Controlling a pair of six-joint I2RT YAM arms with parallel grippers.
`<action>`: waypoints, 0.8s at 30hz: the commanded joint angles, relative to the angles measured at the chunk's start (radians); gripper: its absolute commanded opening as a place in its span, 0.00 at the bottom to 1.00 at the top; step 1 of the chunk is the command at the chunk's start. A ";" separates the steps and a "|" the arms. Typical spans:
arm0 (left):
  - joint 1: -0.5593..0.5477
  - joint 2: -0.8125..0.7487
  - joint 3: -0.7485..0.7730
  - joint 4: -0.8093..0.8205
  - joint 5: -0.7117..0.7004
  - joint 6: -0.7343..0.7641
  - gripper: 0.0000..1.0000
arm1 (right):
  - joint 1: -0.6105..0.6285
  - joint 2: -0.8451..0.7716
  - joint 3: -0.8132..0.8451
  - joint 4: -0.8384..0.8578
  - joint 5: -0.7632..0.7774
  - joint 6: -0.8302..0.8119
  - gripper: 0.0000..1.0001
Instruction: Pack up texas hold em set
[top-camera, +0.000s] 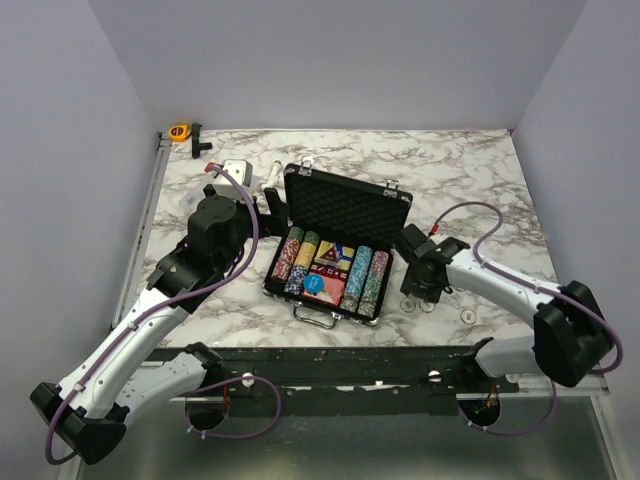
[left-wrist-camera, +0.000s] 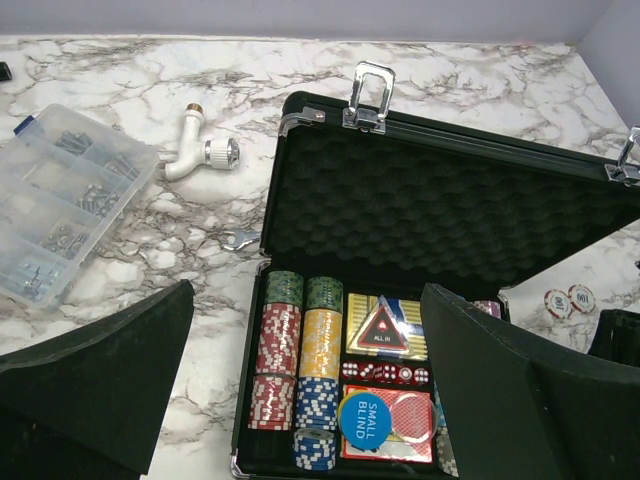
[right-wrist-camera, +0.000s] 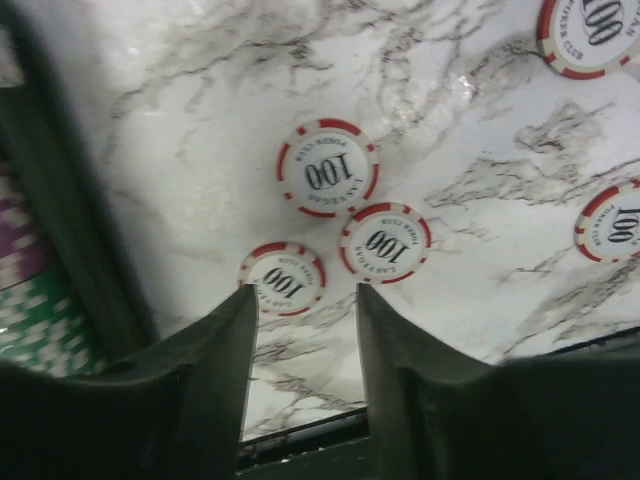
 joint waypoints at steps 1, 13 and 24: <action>0.005 -0.015 0.030 -0.012 0.024 0.002 0.95 | 0.000 -0.102 0.003 0.056 -0.048 -0.084 0.54; 0.005 -0.012 0.032 -0.016 0.034 0.003 0.95 | 0.000 -0.021 -0.016 0.102 -0.141 -0.112 0.70; 0.005 -0.006 0.038 -0.017 0.049 0.004 0.95 | -0.001 0.072 0.002 0.117 -0.206 -0.120 0.69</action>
